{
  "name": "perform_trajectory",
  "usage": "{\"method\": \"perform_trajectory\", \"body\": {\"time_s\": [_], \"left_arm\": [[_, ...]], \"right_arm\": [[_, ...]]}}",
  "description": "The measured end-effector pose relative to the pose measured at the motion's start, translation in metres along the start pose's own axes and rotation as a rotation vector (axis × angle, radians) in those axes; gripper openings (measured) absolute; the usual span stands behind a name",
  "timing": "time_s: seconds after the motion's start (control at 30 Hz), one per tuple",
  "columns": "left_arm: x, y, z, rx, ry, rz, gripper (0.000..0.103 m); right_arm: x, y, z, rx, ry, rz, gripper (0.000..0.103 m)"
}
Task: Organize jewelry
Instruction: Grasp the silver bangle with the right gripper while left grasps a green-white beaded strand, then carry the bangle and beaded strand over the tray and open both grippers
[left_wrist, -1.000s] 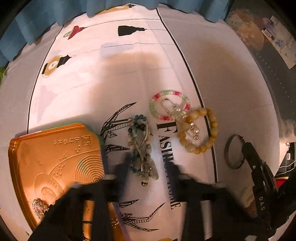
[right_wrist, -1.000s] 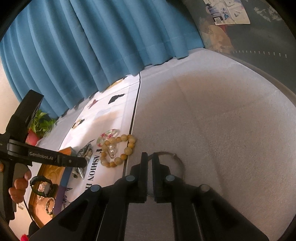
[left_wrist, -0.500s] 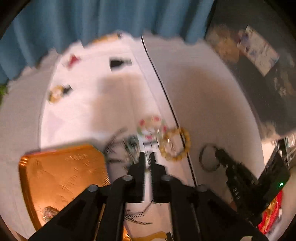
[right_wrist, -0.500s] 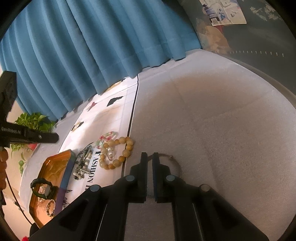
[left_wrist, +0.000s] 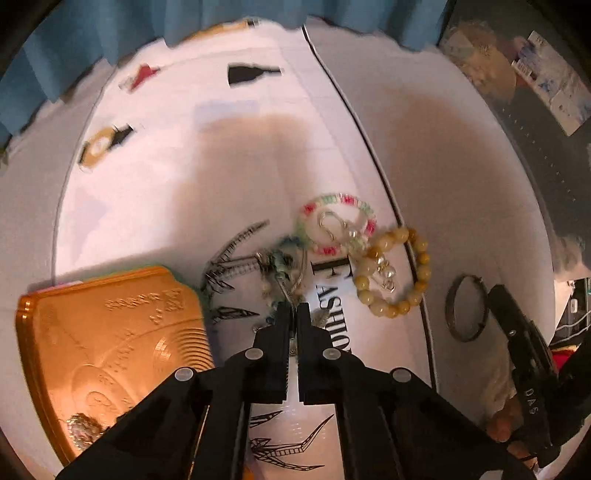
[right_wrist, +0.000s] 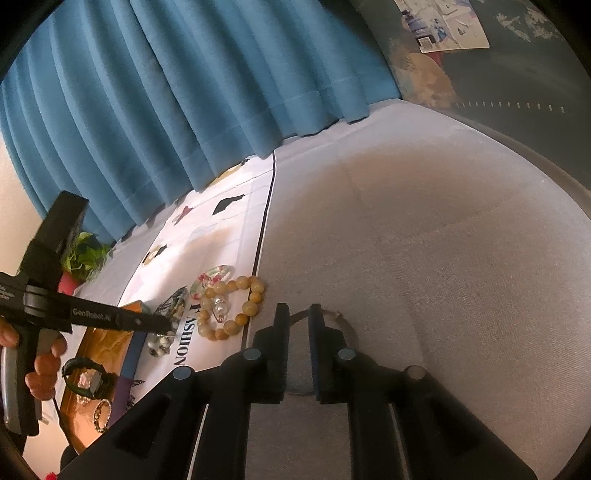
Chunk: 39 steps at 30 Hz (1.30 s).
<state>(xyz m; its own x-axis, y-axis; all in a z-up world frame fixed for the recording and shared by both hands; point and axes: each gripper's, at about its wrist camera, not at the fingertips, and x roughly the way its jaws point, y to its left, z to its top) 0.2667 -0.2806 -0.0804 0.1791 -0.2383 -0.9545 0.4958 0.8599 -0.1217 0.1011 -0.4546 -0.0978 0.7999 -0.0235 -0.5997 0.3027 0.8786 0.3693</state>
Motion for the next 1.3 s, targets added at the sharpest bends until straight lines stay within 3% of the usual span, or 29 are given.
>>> {"method": "perform_trajectory", "body": {"time_s": [0.2,0.33,0.37,0.43,0.47,0.5,0.6,0.73,0.9,1.03,1.07,1.1,1.3], "left_arm": [[-0.076,-0.006,0.003,0.008,-0.177,-0.05,0.001],[-0.107,-0.01,0.001,0.017,-0.248,-0.059,0.001],[-0.111,-0.011,-0.003,0.015,-0.257,-0.062,0.001],[-0.113,-0.012,-0.011,0.016,-0.261,-0.065,0.001],[-0.112,-0.012,-0.014,0.018,-0.258,-0.069,0.001],[-0.11,-0.011,-0.017,0.019,-0.253,-0.072,0.001],[-0.104,-0.012,-0.027,0.027,-0.232,-0.087,0.001],[-0.093,-0.008,-0.036,0.036,-0.207,-0.087,0.001],[-0.09,-0.001,-0.041,0.03,-0.191,-0.091,0.001],[-0.089,0.002,-0.041,0.023,-0.193,-0.093,0.001],[-0.089,0.003,-0.042,0.019,-0.194,-0.094,0.001],[-0.089,0.003,-0.041,0.016,-0.194,-0.096,0.001],[-0.099,0.008,-0.044,-0.004,-0.21,-0.093,0.001]], "right_arm": [[-0.002,-0.002,0.0,0.01,-0.007,-0.003,0.012],[-0.003,-0.003,0.0,0.01,-0.002,-0.007,0.012],[-0.003,-0.004,0.0,0.008,0.004,-0.006,0.016],[-0.002,-0.002,0.0,-0.011,0.043,-0.009,0.038],[-0.002,0.0,-0.001,-0.023,0.062,-0.01,0.058],[-0.002,0.003,-0.003,-0.04,0.08,-0.013,0.062],[-0.004,0.013,-0.009,-0.127,0.082,-0.052,0.063],[0.008,0.012,-0.01,-0.133,0.121,-0.13,0.066],[0.016,0.023,-0.009,-0.153,0.124,-0.138,0.081],[0.023,0.039,-0.016,-0.275,0.129,-0.212,0.081],[0.023,0.041,-0.017,-0.294,0.132,-0.231,0.069],[0.023,0.041,-0.017,-0.303,0.126,-0.252,0.063],[0.004,0.017,-0.005,-0.118,0.091,-0.149,0.062]]}}
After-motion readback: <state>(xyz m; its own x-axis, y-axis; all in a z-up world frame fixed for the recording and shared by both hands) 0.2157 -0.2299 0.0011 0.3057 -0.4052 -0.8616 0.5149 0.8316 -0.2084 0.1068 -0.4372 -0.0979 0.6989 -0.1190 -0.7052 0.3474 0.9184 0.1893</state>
